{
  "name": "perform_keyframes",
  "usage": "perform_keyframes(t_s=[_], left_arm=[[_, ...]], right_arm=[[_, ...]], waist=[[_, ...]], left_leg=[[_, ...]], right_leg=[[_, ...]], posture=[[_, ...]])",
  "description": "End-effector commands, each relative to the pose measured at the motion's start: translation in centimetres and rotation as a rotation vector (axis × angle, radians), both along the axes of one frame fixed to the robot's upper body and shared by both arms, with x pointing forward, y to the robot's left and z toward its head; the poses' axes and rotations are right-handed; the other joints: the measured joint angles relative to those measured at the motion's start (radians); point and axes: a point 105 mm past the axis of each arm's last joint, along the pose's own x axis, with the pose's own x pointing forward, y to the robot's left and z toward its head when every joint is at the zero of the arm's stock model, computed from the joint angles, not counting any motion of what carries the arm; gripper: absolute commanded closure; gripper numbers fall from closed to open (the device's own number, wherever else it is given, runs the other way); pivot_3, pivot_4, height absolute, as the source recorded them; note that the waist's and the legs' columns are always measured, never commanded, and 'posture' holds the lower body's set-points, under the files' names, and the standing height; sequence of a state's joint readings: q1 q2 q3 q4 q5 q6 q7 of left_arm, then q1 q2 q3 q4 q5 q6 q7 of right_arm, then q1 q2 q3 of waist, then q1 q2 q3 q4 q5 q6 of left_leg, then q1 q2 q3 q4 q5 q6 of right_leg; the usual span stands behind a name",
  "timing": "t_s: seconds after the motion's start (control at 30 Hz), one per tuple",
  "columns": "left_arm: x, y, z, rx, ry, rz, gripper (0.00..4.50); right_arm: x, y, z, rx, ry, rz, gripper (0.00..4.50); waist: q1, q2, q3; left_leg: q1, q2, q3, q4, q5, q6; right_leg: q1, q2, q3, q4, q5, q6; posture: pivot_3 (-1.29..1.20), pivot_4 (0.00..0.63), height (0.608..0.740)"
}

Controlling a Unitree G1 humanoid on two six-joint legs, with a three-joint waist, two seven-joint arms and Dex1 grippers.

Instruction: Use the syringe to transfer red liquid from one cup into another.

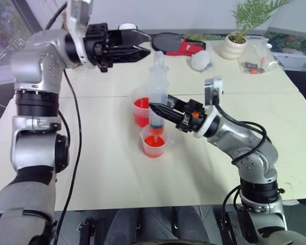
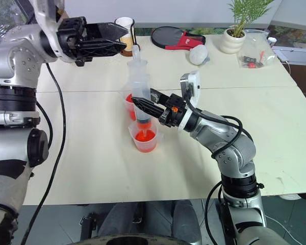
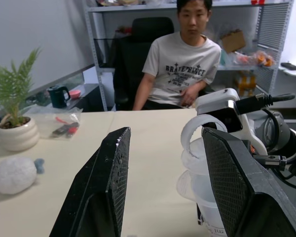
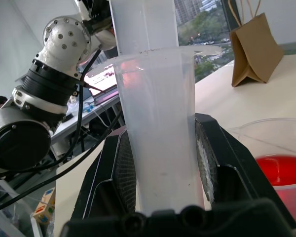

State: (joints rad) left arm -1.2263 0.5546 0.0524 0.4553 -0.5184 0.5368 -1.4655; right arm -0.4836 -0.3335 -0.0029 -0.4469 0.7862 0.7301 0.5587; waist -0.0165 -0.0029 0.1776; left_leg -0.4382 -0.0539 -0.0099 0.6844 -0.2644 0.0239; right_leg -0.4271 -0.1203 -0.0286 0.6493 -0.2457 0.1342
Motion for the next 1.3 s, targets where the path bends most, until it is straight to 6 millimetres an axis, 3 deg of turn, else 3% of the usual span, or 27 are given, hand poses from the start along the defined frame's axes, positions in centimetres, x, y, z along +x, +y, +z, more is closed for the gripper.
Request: perform_keyframes(t_s=[0.03,0.33,0.5,0.53,0.77,1.17,1.3], left_arm=[[-0.6,-0.8,1.1,0.001,-0.063,-0.038,2.17],[0.3,-2.4,-0.3,0.025,-0.082,-0.037,2.17],[0.3,-2.6,0.1,0.005,-0.085,-0.053,4.39],[0.2,-2.6,0.1,0.005,-0.084,-0.062,4.46],[-0.6,-2.9,-0.5,0.038,-0.065,-0.119,4.46],[-1.1,-4.0,-3.6,0.096,-0.018,-0.153,4.46],[-1.1,-4.3,-5.4,0.143,-0.004,-0.154,4.46]], right_arm=[[-0.3,0.2,1.3,0.020,-0.069,0.006,3.18],[-0.3,0.5,1.0,0.008,-0.079,0.006,3.18],[-0.3,0.4,0.8,0.004,-0.080,0.001,3.18],[-0.3,0.4,0.7,0.004,-0.080,-0.001,3.18],[-0.3,0.2,0.9,0.006,-0.087,-0.015,3.18],[0.1,-1.0,3.0,0.001,-0.163,-0.057,3.18],[0.1,-1.4,4.0,0.000,-0.195,-0.068,3.18]], waist=[[0.002,0.000,0.000],[0.001,0.000,0.000],[0.004,0.000,0.000],[0.003,0.000,0.000],[0.004,0.000,0.000],[0.003,0.000,0.000],[0.002,0.000,0.000]], left_leg=[[0.000,0.000,0.000,0.000,0.000,0.000],[0.000,0.000,0.000,0.000,0.000,0.000],[0.000,0.000,0.000,0.000,0.000,0.000],[0.000,0.000,0.000,0.000,0.000,0.000],[0.000,0.000,0.000,0.000,0.000,0.000],[0.000,0.000,0.000,0.000,0.000,0.000],[0.000,0.000,0.000,0.000,0.000,0.000]], right_leg=[[0.000,0.000,0.000,0.000,0.000,0.000],[0.000,0.000,0.000,0.000,0.000,0.000],[0.000,0.000,0.000,0.000,0.000,0.000],[0.000,0.000,0.000,0.000,0.000,0.000],[0.000,0.000,0.000,0.000,0.000,0.000],[0.000,0.000,0.000,0.000,0.000,0.000],[0.000,0.000,0.000,0.000,0.000,0.000]], posture=[[0.00,0.150,0.740],[0.00,0.150,0.740],[0.00,0.150,0.740],[0.00,0.150,0.740],[0.00,0.150,0.740],[0.00,0.150,0.740],[0.00,0.150,0.740]])
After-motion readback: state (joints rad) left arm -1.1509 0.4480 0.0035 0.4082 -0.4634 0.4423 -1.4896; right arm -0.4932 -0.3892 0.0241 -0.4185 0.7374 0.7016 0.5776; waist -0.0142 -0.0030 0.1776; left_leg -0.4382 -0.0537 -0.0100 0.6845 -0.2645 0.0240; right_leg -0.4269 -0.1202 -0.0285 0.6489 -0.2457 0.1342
